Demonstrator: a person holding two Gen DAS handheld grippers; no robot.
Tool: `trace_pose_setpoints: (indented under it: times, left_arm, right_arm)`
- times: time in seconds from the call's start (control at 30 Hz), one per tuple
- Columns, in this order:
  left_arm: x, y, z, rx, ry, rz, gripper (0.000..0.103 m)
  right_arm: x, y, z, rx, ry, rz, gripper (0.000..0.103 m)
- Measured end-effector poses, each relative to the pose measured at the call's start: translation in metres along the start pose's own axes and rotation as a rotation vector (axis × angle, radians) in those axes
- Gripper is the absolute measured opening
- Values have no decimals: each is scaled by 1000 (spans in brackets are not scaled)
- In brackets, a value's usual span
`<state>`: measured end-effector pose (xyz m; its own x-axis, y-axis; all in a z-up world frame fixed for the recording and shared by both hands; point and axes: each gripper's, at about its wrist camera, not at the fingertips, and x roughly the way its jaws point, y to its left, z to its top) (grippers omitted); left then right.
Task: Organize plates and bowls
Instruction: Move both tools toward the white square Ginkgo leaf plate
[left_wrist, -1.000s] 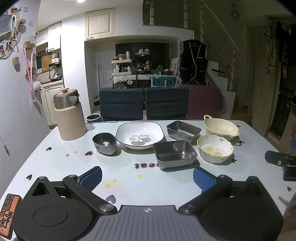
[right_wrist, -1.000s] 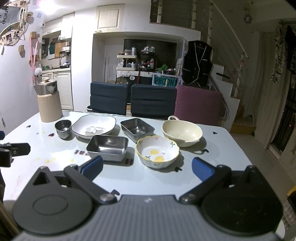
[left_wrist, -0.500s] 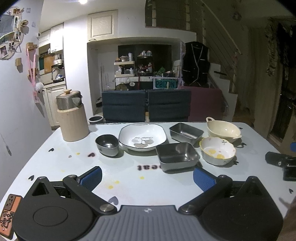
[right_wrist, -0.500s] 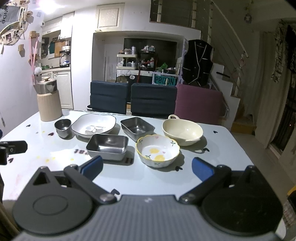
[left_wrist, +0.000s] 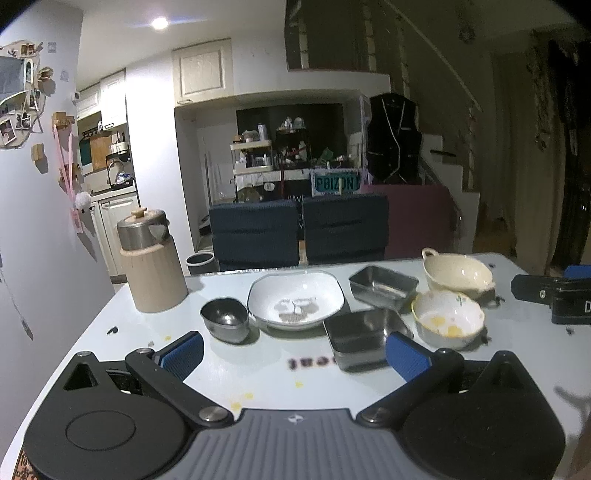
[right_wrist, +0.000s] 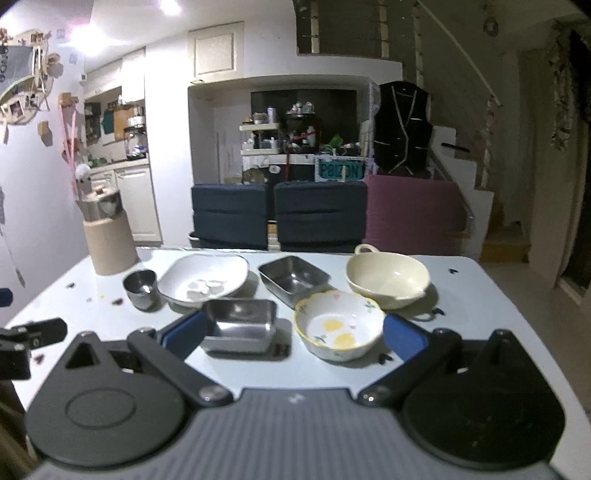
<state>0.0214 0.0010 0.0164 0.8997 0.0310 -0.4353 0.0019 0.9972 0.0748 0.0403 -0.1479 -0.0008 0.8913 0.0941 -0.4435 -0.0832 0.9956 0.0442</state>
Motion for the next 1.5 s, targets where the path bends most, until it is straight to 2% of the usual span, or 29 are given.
trace_pose_setpoints:
  times: [0.3, 0.6, 0.93, 1.03, 1.13, 1.23, 1.33, 1.5]
  left_arm:
    - [32, 17, 31, -37, -62, 0, 103]
    - [78, 31, 57, -69, -101, 22, 103]
    - [152, 55, 70, -105, -62, 62, 103]
    - [172, 60, 71, -118, -51, 64, 103]
    - [196, 65, 72, -134, -22, 78, 103]
    - [221, 70, 73, -131, 7, 96, 103]
    - [245, 74, 73, -109, 33, 119, 103]
    - [281, 80, 71, -88, 81, 88, 103]
  right_arm:
    - [29, 14, 34, -20, -89, 25, 103]
    - [86, 16, 66, 23, -68, 83, 103]
    - [160, 17, 83, 81, -69, 75, 103]
    - [186, 19, 86, 93, -54, 42, 103]
    - [211, 26, 86, 89, -26, 31, 103]
    - [238, 33, 88, 83, 36, 75, 103]
    - [262, 39, 89, 101, 69, 52, 103]
    - [287, 45, 87, 152, 97, 61, 103]
